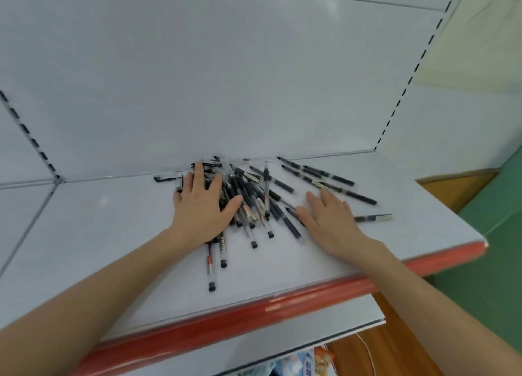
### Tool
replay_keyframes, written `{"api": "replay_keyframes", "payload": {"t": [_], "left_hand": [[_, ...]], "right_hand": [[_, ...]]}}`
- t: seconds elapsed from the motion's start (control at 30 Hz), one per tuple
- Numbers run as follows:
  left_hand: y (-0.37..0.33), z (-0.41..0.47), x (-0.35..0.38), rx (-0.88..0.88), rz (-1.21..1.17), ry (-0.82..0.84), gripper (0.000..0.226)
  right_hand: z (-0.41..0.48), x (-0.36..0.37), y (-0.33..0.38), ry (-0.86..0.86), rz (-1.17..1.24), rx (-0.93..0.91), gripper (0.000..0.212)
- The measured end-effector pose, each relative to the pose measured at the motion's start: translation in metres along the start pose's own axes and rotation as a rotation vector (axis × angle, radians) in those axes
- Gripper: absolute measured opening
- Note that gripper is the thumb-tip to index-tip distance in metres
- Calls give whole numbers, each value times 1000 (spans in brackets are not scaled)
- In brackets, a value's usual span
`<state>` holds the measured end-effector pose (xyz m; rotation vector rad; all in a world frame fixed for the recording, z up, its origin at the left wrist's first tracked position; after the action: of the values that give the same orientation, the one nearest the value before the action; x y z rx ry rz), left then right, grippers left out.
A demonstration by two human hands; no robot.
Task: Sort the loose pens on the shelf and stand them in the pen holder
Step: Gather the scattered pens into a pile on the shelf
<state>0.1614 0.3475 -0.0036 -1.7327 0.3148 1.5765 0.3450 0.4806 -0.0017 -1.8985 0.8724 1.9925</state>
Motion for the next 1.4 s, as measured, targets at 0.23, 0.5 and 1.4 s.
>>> {"api": "replay_keyframes", "payload": {"t": [0.23,0.5,1.4], "left_hand": [[1,-3,-3,-2,-37,5,65],[1,-3,-2,7,-23,0,63],[15,-7,-11,-72,-117,-1,74]], "right_hand": [[-8,-18,-21,-295,140,49,47],[-2,-6,-20,-13,113,-62,53],[37,-13,3,-3,292,-166,59]]}}
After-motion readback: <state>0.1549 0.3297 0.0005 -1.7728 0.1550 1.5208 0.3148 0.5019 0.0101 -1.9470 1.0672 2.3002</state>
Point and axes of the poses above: each hand's wrist, its own z-axis towards the middle knuckle, its own x-axis out of the palm, y = z × x, the point moved 1 cm from there along z, towards the middle knuckle, and after that the axes turned 10 degrees about -x, right-handed, at the moved point
